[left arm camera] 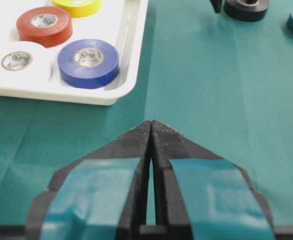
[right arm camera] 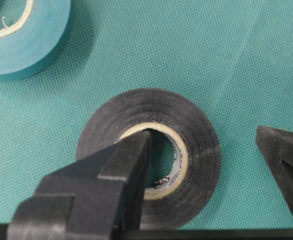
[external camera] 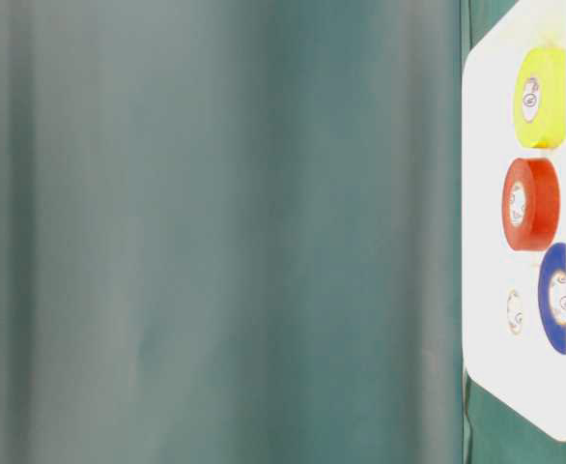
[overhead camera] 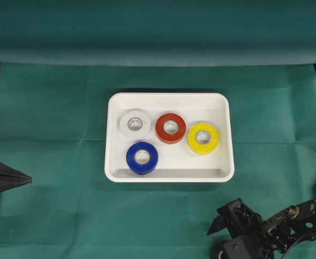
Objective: Put the tape into the white case with the right arm.
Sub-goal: 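Move the right gripper to the black tape roll and grasp it, then carry the black roll into the tray beside the blue roll, release, then withdraw the right gripper to the right side of the table, then move the right gripper down to the teal tape roll and grasp it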
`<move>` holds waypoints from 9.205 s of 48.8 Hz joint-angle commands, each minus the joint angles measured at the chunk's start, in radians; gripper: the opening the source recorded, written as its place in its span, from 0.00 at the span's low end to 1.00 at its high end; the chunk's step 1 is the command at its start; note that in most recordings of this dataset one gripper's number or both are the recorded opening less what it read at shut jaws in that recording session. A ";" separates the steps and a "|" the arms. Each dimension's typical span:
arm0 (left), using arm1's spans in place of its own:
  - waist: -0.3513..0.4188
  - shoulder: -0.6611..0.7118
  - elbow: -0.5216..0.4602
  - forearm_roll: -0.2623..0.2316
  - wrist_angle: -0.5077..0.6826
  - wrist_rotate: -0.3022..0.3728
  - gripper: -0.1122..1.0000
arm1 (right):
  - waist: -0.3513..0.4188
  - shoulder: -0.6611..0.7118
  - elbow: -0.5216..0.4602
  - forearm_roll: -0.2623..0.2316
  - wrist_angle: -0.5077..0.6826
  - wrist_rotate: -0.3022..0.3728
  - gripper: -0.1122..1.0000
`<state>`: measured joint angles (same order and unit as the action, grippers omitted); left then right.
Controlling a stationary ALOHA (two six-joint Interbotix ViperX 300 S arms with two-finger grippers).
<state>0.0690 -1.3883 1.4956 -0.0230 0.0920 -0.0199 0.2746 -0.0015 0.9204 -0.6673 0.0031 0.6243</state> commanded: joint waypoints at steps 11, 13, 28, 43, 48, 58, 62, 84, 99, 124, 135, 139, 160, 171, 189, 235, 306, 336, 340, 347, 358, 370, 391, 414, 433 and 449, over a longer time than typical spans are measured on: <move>0.003 0.009 -0.011 -0.003 -0.009 0.002 0.10 | 0.005 -0.009 -0.038 -0.002 0.074 0.002 0.15; 0.003 0.009 -0.011 -0.002 -0.008 0.002 0.10 | 0.005 -0.009 -0.043 -0.002 0.081 0.002 0.12; 0.003 0.009 -0.011 -0.003 -0.009 0.002 0.10 | 0.006 -0.009 -0.055 -0.002 0.089 0.000 0.11; 0.003 0.009 -0.012 -0.003 -0.008 0.002 0.10 | 0.020 -0.075 -0.074 0.006 0.124 0.000 0.11; 0.003 0.009 -0.014 -0.003 -0.008 0.002 0.10 | 0.035 -0.112 -0.086 0.008 0.169 0.000 0.10; 0.003 0.009 -0.014 -0.003 -0.006 0.002 0.10 | 0.057 -0.133 -0.114 0.015 0.267 0.000 0.10; 0.003 0.009 -0.015 -0.003 -0.006 0.002 0.10 | 0.057 -0.132 -0.117 0.025 0.268 0.000 0.10; 0.003 0.009 -0.014 -0.003 -0.006 0.002 0.10 | 0.057 -0.057 -0.210 0.032 0.268 -0.002 0.10; 0.003 0.009 -0.014 -0.003 -0.006 0.002 0.10 | 0.055 0.046 -0.331 0.026 0.275 -0.011 0.10; 0.003 0.009 -0.014 -0.003 -0.006 0.002 0.10 | -0.186 0.014 -0.333 -0.014 0.307 -0.014 0.10; 0.003 0.009 -0.014 -0.003 -0.006 0.002 0.10 | -0.325 0.012 -0.333 -0.084 0.287 -0.015 0.10; 0.003 0.009 -0.014 -0.003 -0.006 0.002 0.10 | -0.364 0.012 -0.334 -0.109 0.270 -0.017 0.10; 0.003 0.009 -0.015 -0.003 -0.006 0.002 0.10 | -0.448 0.012 -0.330 -0.152 0.199 -0.015 0.10; 0.003 0.009 -0.015 -0.003 -0.006 0.002 0.10 | -0.453 0.017 -0.324 -0.152 0.202 -0.012 0.10; 0.003 0.009 -0.014 -0.003 -0.006 0.002 0.10 | -0.454 0.009 -0.296 -0.152 0.270 -0.002 0.70; 0.014 0.009 -0.015 -0.003 -0.006 0.003 0.10 | -0.454 -0.600 0.239 -0.104 0.187 0.060 0.63; 0.026 0.009 -0.014 -0.003 -0.006 0.002 0.10 | 0.114 -0.632 0.353 -0.074 0.098 0.117 0.62; 0.026 0.009 -0.012 -0.003 -0.008 0.002 0.10 | 0.202 -0.144 -0.032 -0.075 -0.015 0.118 0.62; 0.028 0.009 -0.012 -0.002 -0.006 0.002 0.10 | 0.206 -0.095 -0.078 -0.075 -0.020 0.118 0.62; 0.028 0.009 -0.012 -0.003 -0.006 0.002 0.10 | 0.210 -0.026 -0.147 -0.074 -0.020 0.120 0.62; 0.026 0.009 -0.012 -0.002 -0.006 0.002 0.10 | 0.216 0.037 -0.209 -0.074 -0.006 0.120 0.62; 0.028 0.009 -0.011 -0.002 -0.006 0.002 0.10 | 0.216 0.071 -0.232 -0.075 0.049 0.149 0.62; 0.026 0.009 -0.011 -0.003 -0.006 0.000 0.10 | 0.236 0.137 -0.264 -0.072 0.138 0.207 0.62; 0.028 0.009 -0.011 -0.003 -0.006 0.000 0.10 | 0.239 0.155 -0.278 -0.060 0.143 0.202 0.27; 0.026 0.009 -0.011 -0.002 -0.006 0.000 0.10 | 0.239 0.146 -0.279 -0.060 0.144 0.202 0.10; 0.026 0.009 -0.011 -0.003 -0.008 0.002 0.10 | 0.245 0.052 -0.291 -0.049 0.261 0.204 0.10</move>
<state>0.0936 -1.3883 1.4956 -0.0245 0.0936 -0.0184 0.5170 0.1043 0.6581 -0.7240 0.2209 0.8268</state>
